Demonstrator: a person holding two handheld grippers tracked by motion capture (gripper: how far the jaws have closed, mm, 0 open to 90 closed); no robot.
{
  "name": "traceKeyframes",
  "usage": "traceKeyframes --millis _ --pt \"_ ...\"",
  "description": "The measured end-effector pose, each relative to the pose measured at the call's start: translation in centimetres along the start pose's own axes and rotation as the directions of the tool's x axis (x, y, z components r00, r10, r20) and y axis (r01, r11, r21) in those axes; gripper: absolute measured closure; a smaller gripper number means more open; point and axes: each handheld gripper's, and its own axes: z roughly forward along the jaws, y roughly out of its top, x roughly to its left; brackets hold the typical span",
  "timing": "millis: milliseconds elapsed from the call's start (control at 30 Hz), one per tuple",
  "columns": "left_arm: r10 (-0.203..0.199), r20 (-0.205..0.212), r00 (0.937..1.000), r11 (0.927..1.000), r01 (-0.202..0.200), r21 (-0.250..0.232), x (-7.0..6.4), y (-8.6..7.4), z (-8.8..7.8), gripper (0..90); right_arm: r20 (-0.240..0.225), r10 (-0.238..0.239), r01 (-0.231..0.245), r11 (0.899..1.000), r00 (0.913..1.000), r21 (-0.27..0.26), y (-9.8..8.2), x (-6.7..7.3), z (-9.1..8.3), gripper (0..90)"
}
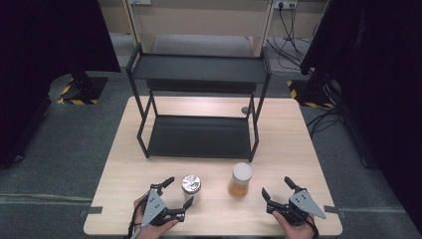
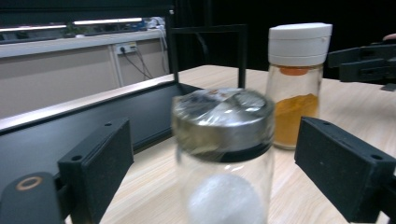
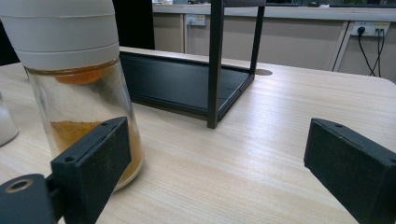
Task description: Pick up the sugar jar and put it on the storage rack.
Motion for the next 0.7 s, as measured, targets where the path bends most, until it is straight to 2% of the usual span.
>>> traceKeyframes --millis 333,600,667,700 --pt "-0.008 0.023 0.9997 0.9997 0.008 0.021 0.6 0.4 1.9 18.9 -0.001 0.001 -0.001 1.000 1.0000 0.002 0.0 0.0 0.0 7.4" --pt "-0.002 0.031 0.9995 0.9995 0.001 0.033 0.7 0.6 2.7 26.9 0.001 0.000 0.000 1.000 1.0000 0.002 0.0 0.0 0.0 7.4" --pt "-0.003 0.039 0.9992 0.9994 0.002 0.033 0.7 0.5 2.7 32.6 0.000 0.000 0.000 1.000 1.0000 0.001 0.0 0.0 0.0 7.1" --pt "0.000 0.033 0.9995 0.9995 -0.001 0.032 0.5 0.5 2.7 32.6 0.000 0.000 0.000 1.000 1.0000 0.001 0.0 0.0 0.0 7.1"
